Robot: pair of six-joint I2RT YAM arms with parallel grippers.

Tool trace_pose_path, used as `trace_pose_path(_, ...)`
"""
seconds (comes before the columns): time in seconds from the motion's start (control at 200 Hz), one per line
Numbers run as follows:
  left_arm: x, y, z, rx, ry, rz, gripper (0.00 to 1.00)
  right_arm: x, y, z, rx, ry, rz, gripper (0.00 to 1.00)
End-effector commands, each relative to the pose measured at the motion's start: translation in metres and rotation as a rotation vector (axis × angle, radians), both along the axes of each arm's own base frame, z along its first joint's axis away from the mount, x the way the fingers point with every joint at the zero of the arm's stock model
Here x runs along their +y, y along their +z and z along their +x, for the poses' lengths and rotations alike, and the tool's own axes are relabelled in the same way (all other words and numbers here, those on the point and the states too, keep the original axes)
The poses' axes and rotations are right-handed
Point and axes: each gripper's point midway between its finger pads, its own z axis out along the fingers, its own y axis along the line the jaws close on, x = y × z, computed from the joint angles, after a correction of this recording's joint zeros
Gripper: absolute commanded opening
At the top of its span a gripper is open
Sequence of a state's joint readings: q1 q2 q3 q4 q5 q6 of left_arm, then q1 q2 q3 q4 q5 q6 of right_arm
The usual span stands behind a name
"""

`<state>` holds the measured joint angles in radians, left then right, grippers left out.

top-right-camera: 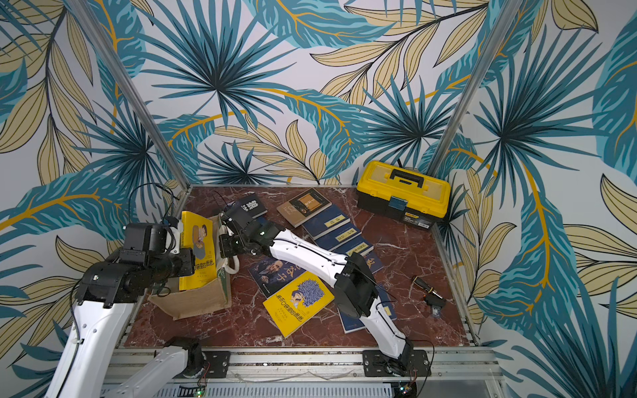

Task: Put the books into the canvas bag
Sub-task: Place the book in the canvas bag.

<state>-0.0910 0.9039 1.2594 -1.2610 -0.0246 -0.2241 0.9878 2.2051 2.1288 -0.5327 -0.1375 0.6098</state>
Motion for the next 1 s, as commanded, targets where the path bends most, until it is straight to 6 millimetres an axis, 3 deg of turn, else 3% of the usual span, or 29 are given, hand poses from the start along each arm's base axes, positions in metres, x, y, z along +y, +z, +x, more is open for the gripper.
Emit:
trace_pose_path(0.0, -0.008, -0.008, -0.002, 0.038, -0.071, -0.005, 0.0, -0.007, 0.033, 0.014, -0.035, -0.049, 0.085, 0.0)
trace_pose_path(0.175, 0.005, -0.018, 0.004, 0.084, 0.006, 0.039, 0.0, -0.005, 0.036, 0.013, -0.04, -0.034, 0.09, 0.0)
trace_pose_path(0.326, 0.028, -0.028, 0.011, 0.131, 0.126, 0.113, 0.0, -0.005, 0.029, 0.01, -0.045, -0.02, 0.057, 0.0)
trace_pose_path(0.496, 0.034, -0.039, 0.021, 0.185, 0.192, 0.126, 0.0, 0.003, 0.026, 0.0, -0.039, 0.016, 0.035, 0.0)
trace_pose_path(0.606, 0.026, -0.048, 0.03, 0.224, 0.181, 0.086, 0.0, 0.009, 0.022, -0.004, -0.027, 0.031, 0.04, 0.0)
trace_pose_path(0.811, -0.011, -0.067, 0.052, 0.239, 0.076, -0.135, 0.0, 0.012, 0.014, -0.008, -0.007, 0.043, 0.033, 0.0)
trace_pose_path(0.997, -0.013, -0.083, 0.061, 0.219, 0.082, -0.294, 0.0, 0.013, 0.008, -0.008, 0.001, 0.043, 0.024, 0.0)
